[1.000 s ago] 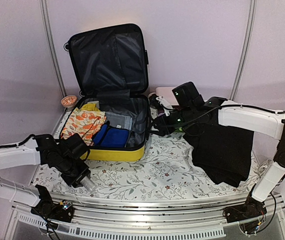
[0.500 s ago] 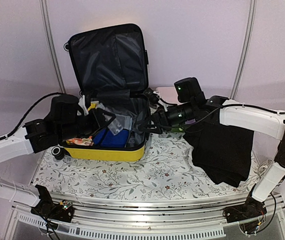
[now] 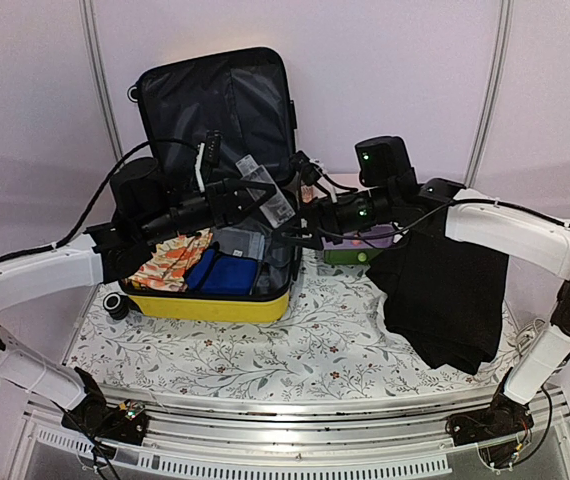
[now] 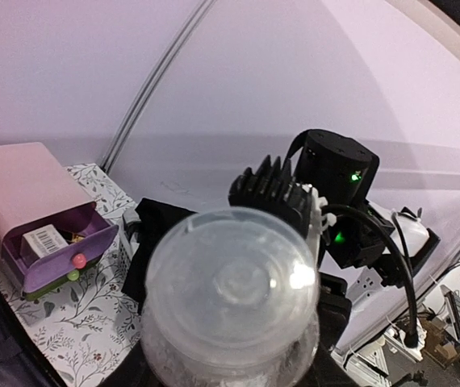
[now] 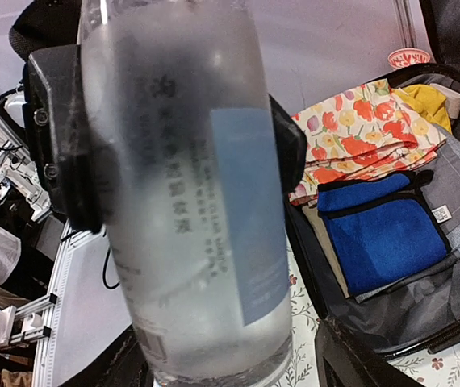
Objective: Open, take out, and arrange the luggage
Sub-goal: Pass from the left arm to the right, then place the makeup in the drawer.
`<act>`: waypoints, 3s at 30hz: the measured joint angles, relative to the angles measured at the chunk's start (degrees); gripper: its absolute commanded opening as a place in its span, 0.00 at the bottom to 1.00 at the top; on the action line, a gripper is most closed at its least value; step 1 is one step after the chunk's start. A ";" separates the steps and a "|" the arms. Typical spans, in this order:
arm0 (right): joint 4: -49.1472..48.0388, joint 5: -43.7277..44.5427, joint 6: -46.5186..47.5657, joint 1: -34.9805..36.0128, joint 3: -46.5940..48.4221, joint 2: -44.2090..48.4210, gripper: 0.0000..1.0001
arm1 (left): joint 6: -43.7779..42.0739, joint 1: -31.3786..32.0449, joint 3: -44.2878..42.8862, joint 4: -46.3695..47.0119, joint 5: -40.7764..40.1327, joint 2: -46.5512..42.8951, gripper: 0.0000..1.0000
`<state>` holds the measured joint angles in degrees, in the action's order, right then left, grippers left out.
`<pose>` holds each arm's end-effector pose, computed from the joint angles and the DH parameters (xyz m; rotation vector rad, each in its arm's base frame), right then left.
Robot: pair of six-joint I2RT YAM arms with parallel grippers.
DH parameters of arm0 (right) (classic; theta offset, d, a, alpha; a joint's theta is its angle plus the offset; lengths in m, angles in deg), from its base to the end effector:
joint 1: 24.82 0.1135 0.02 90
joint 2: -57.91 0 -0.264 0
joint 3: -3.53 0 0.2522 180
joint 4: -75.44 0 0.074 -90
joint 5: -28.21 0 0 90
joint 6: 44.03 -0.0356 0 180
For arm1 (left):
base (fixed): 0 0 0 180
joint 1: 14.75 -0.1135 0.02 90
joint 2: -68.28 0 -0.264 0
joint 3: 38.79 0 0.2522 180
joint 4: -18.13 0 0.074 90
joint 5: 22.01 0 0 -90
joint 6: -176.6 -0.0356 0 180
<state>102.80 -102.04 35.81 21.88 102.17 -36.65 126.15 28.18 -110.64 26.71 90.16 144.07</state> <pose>0.2476 0.2963 0.3546 -1.1199 1.8039 1.3121 0.2203 -0.2233 0.3607 0.3967 1.6290 -1.4141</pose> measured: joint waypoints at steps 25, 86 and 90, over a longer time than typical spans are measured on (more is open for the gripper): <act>-10.49 -1.75 -5.55 0.17 -3.98 3.65 0.50 | 0.09 -0.11 0.28 7.37 6.14 0.46 0.38; 50.25 52.59 10.73 -21.55 17.46 -10.16 0.29 | -3.65 -3.85 9.53 -4.42 -10.51 -2.97 0.98; 50.36 59.04 13.90 -18.84 18.08 -12.98 0.29 | -4.02 -3.89 8.81 -4.44 -9.55 -2.21 0.98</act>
<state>153.16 -43.00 49.71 3.04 120.25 -49.63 122.13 24.29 -101.83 22.28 80.61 141.86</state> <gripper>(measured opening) 0.417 0.983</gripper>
